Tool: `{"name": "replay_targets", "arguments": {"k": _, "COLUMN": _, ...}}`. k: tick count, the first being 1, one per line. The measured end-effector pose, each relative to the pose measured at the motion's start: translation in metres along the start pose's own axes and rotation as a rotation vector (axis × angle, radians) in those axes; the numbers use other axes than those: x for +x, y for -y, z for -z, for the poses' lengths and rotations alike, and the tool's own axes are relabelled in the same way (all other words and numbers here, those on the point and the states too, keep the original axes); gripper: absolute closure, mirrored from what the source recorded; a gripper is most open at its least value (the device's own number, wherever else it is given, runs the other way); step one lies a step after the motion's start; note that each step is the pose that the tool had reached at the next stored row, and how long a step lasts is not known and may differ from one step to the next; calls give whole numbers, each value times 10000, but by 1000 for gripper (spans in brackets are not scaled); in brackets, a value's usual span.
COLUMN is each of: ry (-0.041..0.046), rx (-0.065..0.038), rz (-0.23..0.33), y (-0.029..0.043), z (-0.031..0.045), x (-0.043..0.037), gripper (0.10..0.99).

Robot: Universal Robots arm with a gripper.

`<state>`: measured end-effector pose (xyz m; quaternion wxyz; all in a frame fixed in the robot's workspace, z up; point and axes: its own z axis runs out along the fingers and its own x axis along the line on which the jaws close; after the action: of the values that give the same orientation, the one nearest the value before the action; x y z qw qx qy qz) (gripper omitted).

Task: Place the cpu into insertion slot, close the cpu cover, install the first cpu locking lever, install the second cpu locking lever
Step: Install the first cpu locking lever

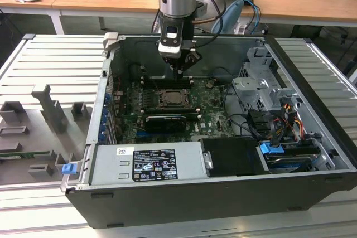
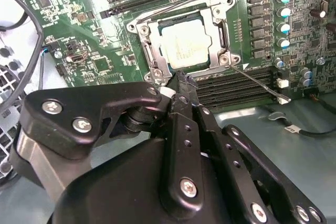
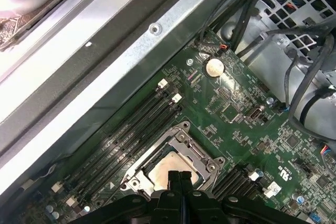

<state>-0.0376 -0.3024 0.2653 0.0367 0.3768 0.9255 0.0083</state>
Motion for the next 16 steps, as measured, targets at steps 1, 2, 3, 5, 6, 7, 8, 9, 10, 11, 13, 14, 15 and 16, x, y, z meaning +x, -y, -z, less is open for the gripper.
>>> {"name": "replay_targets", "arguments": {"k": 1, "ry": -3, "rx": -5, "rz": 79, "y": 0, "z": 0, "x": 0, "gripper": 980}}
{"name": "replay_targets", "arguments": {"k": 2, "ry": -6, "rx": -9, "rz": 136, "y": 0, "z": 0, "x": 0, "gripper": 980}}
{"name": "replay_targets", "arguments": {"k": 3, "ry": -10, "rx": -16, "rz": 242, "y": 0, "z": 0, "x": 0, "gripper": 980}}
{"name": "replay_targets", "arguments": {"k": 5, "ry": -15, "rx": -22, "rz": 349, "y": 0, "z": 0, "x": 0, "gripper": 980}}
{"name": "replay_targets", "arguments": {"k": 6, "ry": -19, "rx": -27, "rz": 436, "y": 0, "z": 0, "x": 0, "gripper": 980}}
{"name": "replay_targets", "arguments": {"k": 7, "ry": -23, "rx": -35, "rz": 547, "y": 0, "z": 0, "x": 0, "gripper": 980}}
{"name": "replay_targets", "arguments": {"k": 8, "ry": -29, "rx": -42, "rz": 663, "y": 0, "z": 0, "x": 0, "gripper": 980}}
{"name": "replay_targets", "arguments": {"k": 9, "ry": -31, "rx": -44, "rz": 711, "y": 0, "z": 0, "x": 0, "gripper": 980}}
{"name": "replay_targets", "arguments": {"k": 10, "ry": -33, "rx": -48, "rz": 763, "y": 0, "z": 0, "x": 0, "gripper": 980}}
{"name": "replay_targets", "arguments": {"k": 11, "ry": -37, "rx": -54, "rz": 862, "y": 0, "z": 0, "x": 0, "gripper": 980}}
{"name": "replay_targets", "arguments": {"k": 13, "ry": -42, "rx": -61, "rz": 969, "y": 0, "z": 0, "x": 0, "gripper": 980}}
{"name": "replay_targets", "arguments": {"k": 14, "ry": -45, "rx": -66, "rz": 1049, "y": 0, "z": 0, "x": 0, "gripper": 980}}
{"name": "replay_targets", "arguments": {"k": 15, "ry": -48, "rx": -68, "rz": 1104, "y": 0, "z": 0, "x": 0, "gripper": 980}}
{"name": "replay_targets", "arguments": {"k": 16, "ry": -50, "rx": -73, "rz": 1161, "y": 0, "z": 0, "x": 0, "gripper": 980}}
